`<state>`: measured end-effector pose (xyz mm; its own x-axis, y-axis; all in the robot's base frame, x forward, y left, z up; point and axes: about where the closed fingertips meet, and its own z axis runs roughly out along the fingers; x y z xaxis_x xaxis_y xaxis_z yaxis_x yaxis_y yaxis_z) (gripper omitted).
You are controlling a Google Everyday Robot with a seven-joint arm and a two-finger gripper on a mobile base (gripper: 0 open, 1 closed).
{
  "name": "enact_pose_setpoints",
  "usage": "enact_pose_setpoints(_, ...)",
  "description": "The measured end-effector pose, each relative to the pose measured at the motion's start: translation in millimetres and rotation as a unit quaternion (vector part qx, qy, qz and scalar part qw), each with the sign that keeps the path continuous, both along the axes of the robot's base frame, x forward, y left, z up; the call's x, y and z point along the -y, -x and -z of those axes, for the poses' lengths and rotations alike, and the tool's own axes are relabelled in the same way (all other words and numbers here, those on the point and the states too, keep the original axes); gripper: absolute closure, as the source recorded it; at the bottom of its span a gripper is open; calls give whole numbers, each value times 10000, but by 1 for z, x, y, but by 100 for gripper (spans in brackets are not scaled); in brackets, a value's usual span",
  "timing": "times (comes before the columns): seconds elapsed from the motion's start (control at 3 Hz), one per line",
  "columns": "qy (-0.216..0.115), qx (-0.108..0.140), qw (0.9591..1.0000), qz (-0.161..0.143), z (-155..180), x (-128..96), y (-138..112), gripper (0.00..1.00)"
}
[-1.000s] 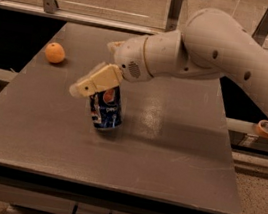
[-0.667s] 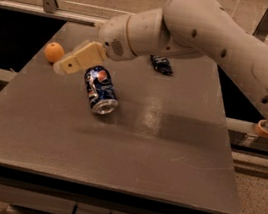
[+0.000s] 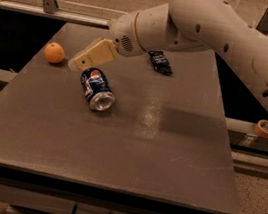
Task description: Knock pepsi can over
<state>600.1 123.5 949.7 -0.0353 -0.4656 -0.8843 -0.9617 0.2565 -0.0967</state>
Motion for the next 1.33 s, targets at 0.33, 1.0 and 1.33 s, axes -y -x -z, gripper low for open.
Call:
enact_pose_setpoints(0.33,601,106,9967,538,7,85,-22,0)
enact_pose_setpoints(1.0,1869,603,9475,2523,-61,288,-66,0)
enact_pose_setpoints(1.33,2017,656,9361,2806,-67,317,-69,0)
